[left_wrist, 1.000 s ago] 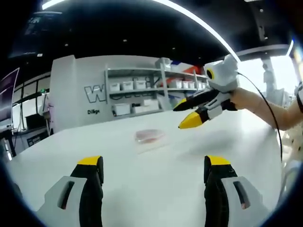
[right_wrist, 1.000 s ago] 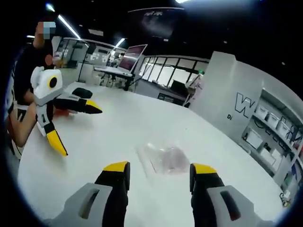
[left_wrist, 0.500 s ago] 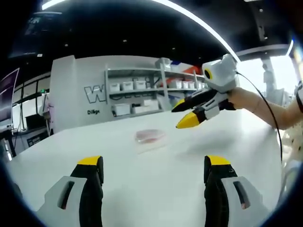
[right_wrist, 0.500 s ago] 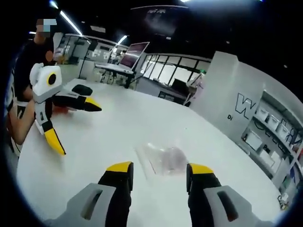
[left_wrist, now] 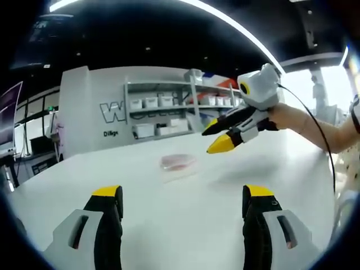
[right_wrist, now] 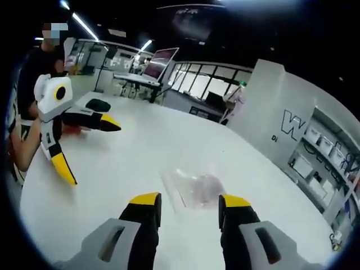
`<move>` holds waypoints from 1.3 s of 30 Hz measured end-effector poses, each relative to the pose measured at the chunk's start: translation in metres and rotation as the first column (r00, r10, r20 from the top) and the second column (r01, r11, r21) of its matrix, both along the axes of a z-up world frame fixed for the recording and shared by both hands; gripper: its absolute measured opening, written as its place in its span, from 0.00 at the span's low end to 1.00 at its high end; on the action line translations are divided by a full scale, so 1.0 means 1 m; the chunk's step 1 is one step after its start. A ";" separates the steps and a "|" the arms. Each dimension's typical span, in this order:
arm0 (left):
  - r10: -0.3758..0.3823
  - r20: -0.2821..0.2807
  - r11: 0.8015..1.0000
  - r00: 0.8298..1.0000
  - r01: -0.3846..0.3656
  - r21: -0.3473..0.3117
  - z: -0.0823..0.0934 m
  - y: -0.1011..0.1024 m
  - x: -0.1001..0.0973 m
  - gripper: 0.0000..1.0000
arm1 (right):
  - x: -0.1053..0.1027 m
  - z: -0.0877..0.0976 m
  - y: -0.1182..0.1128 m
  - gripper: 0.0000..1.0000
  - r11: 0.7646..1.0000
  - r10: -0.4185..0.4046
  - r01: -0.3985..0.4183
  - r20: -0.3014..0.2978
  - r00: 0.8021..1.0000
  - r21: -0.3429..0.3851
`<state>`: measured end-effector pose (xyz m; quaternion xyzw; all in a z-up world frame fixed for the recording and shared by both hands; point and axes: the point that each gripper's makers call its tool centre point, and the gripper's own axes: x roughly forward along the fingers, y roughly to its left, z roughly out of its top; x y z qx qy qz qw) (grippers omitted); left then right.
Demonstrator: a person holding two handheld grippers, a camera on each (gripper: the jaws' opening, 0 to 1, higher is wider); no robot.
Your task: Open the resealable bag by pulling the two sides of the seal apart until the entire bag opening is separated and visibly accessible.
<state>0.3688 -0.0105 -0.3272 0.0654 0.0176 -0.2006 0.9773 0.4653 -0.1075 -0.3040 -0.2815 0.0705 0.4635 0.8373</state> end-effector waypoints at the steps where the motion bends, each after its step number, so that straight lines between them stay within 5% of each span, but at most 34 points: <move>1: 0.000 0.000 1.000 1.000 0.000 0.000 0.000 0.000 0.000 0.87 | 0.000 0.000 0.001 0.38 1.000 0.001 -0.001 0.000 1.000 -0.002; 39: -0.008 0.011 1.000 1.000 0.008 -0.007 0.001 0.000 -0.001 0.87 | -0.002 -0.003 0.019 0.30 0.998 0.036 -0.036 0.002 0.999 -0.042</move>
